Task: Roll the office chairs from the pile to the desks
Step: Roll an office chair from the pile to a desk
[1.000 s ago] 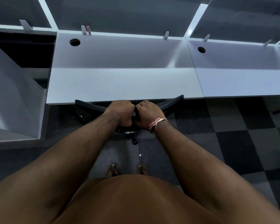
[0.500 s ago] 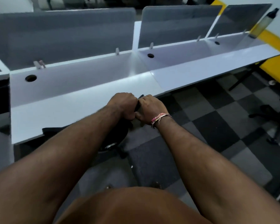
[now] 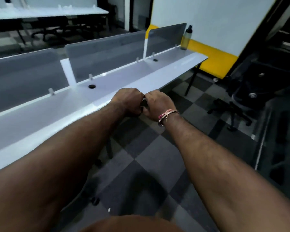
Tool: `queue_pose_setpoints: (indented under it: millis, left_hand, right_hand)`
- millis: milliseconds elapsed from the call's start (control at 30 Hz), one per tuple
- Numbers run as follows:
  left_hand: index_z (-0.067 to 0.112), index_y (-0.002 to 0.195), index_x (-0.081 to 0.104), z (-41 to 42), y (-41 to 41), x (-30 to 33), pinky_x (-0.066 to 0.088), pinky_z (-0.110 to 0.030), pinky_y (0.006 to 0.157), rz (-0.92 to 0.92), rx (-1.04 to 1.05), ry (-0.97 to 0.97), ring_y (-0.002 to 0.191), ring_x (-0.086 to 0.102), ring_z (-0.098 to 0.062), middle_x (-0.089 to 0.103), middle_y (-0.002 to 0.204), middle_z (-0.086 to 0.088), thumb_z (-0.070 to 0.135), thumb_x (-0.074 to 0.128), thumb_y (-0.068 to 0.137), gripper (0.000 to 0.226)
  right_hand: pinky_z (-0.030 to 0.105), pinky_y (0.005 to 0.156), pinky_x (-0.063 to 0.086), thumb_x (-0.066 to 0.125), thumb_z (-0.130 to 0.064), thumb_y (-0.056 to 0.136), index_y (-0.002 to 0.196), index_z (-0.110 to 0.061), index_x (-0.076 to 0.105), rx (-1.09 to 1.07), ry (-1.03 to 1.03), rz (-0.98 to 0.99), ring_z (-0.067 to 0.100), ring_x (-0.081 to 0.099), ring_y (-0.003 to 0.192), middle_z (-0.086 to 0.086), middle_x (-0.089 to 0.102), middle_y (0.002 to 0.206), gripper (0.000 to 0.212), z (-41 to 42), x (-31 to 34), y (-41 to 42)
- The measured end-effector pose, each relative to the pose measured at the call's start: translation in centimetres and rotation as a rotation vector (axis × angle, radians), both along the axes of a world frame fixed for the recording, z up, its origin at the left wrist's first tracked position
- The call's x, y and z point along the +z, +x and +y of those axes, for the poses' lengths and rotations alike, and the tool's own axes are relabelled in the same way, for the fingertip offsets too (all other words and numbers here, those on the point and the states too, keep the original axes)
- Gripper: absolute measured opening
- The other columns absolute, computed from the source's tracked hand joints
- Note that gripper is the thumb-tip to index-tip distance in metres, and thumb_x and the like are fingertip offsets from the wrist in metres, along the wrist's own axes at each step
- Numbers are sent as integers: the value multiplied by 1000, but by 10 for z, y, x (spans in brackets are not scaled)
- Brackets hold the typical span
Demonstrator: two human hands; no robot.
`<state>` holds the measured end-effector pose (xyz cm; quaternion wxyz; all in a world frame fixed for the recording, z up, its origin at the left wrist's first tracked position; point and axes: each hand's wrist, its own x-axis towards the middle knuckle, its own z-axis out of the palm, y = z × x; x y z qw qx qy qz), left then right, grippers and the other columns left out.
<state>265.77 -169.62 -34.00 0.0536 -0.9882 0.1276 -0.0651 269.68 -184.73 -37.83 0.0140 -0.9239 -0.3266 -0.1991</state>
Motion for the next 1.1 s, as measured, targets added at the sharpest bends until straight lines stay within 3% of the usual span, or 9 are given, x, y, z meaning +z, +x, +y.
queue_pose_setpoints:
  millis: [200,467,600,733,967,1100]
  left_hand:
    - [21,99,70,-127,64,30,45,-34,64,-17,-132,-36,75,57,-24,71,96,-4,36,65,86,20]
    - [19,105,70,-268,142,42,53,-38,70,-26,-333,-43,94,70,-32,71,104,-8,38,67,87,27]
    - [19,113,71,-321,190,36,45,-37,70,-31,-408,-48,98,70,-32,71,108,-8,38,67,89,31]
    - [20,109,71,-359,249,30,52,-40,73,-29,-484,-40,98,70,-32,72,108,-7,34,65,87,27]
    - [17,114,69,-429,376,32,48,-39,75,-19,-616,-6,105,69,-36,70,116,-10,32,64,90,28]
    - [19,110,71,-471,440,34,54,-42,79,-17,-677,6,102,70,-35,70,113,-9,37,64,89,29]
  right_hand:
    - [37,71,50,72,-33,72,87,-14,63,-181,-13,-57,26,60,83,5,66,85,26,-128,29,45]
    - [37,78,48,67,-35,79,94,-15,63,-433,-67,-46,26,59,93,5,66,95,26,-264,53,84]
    - [37,80,48,66,-36,79,95,-15,63,-525,-66,-37,26,59,94,5,66,96,27,-313,48,121]
    - [39,79,50,62,-31,78,92,-14,63,-598,-46,-16,27,59,92,6,66,93,22,-347,40,170]
    - [38,75,51,63,-23,74,91,-12,65,-746,18,-17,30,60,89,8,67,89,21,-405,31,285]
    - [36,76,51,63,-17,76,90,-11,66,-827,43,-21,27,61,90,7,68,90,15,-445,27,345]
